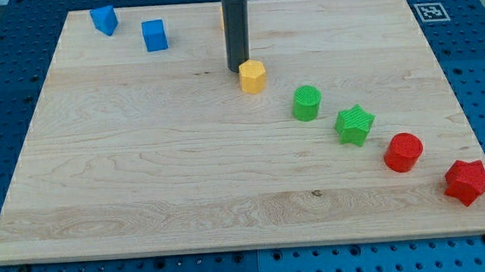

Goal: Move the heart diagonally to the cube

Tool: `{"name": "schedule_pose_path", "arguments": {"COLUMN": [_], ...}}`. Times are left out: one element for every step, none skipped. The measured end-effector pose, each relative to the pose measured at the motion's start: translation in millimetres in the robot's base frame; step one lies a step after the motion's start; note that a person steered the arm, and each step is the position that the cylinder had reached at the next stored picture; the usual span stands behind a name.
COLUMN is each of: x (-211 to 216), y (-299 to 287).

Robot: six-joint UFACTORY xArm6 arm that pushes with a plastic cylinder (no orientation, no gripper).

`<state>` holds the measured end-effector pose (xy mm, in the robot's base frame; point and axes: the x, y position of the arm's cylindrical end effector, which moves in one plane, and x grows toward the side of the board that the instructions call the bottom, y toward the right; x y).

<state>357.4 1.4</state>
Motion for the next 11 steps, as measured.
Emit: {"name": "schedule_pose_path", "arguments": {"x": [7.3, 7.3, 7.3, 7.3, -1.6, -39.6, -72.4, -116.3, -155.7, -161.6, -132.6], "y": [9.7, 9.7, 9.7, 9.7, 9.7, 17.0, 33.3, 31.5, 24.6, 12.3, 9.0]}}
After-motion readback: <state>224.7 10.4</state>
